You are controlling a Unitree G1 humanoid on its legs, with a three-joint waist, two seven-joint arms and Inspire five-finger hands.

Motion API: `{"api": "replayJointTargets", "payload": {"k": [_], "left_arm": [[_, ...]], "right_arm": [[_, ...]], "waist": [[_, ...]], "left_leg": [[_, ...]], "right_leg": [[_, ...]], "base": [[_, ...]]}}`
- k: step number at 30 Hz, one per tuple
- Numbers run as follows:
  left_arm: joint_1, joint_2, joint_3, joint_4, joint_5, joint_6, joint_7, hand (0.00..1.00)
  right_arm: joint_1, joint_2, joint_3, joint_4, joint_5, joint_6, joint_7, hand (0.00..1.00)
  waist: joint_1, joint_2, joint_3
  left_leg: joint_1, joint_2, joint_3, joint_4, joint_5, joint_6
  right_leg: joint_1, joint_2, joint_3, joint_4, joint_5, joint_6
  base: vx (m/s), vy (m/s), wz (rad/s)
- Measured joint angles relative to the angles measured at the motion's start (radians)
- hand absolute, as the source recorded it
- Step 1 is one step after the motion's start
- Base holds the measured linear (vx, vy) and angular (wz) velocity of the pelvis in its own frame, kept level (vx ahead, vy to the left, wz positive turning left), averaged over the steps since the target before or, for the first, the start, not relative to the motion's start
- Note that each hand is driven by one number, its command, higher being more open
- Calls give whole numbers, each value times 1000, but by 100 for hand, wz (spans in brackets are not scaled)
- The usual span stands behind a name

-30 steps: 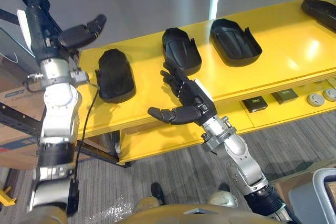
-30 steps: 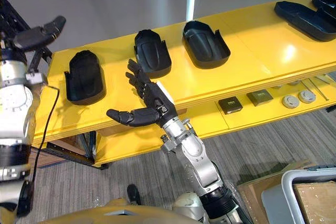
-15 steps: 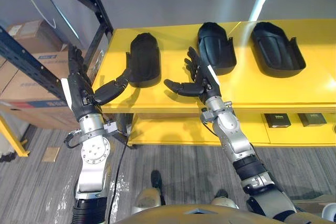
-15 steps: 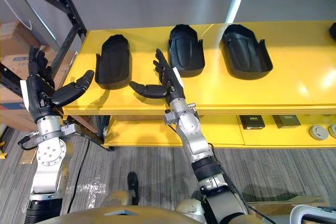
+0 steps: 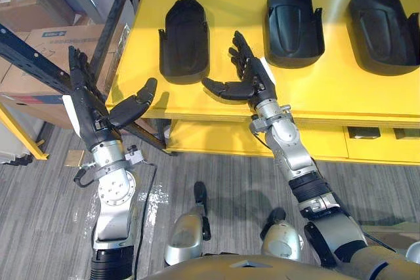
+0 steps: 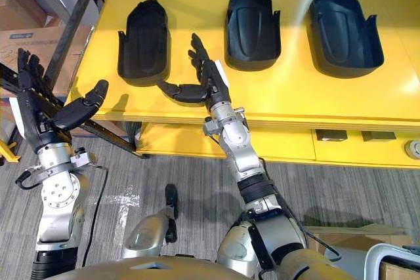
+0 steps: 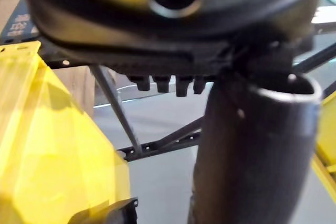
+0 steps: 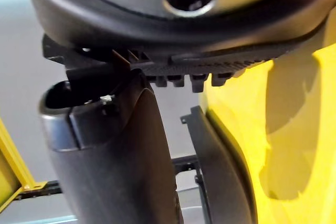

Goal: Walk over and take three plastic housings, then place them on the shelf

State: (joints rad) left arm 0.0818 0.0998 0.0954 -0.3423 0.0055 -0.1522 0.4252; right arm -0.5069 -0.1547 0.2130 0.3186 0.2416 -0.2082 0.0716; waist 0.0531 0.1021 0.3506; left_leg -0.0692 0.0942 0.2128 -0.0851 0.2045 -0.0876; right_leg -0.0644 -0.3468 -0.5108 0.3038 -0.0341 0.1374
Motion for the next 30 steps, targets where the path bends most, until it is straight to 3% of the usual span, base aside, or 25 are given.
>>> {"api": "replayJointTargets", "payload": {"k": [10, 17, 26, 30], "left_arm": [[-19, -3, -5, 64, 9, 1, -11, 100], [-68, -2, -45, 176, 44, 48, 30, 100], [-122, -2, -48, 254, 43, 69, 75, 100], [-142, 0, -48, 274, 43, 69, 87, 100]], "right_arm": [[-3, -9, 53, 0, 20, 8, 144, 100], [-21, -7, 116, 0, 59, 8, 250, 100], [-23, -6, 132, -17, 59, 11, 267, 100], [-31, -6, 131, -18, 56, 20, 233, 100]], "waist": [[-9, 0, 1], [-10, -2, 25], [-10, -6, 30], [-15, -6, 30]], "left_leg": [[9, 3, 16, 0, 6, 8], [8, 3, 16, -1, 0, 0], [7, 4, 24, 0, 5, 7], [10, 3, 27, 1, 6, 8]], "right_leg": [[-22, -6, 23, 39, -22, -4], [-26, -9, 23, 44, -28, -5], [-32, -6, 32, 45, -23, -3], [-32, -6, 37, 45, -23, -3]], "base": [[-2, -32, -5], [-37, -10, 0], [6, -15, -2], [-1, -4, -1]]}}
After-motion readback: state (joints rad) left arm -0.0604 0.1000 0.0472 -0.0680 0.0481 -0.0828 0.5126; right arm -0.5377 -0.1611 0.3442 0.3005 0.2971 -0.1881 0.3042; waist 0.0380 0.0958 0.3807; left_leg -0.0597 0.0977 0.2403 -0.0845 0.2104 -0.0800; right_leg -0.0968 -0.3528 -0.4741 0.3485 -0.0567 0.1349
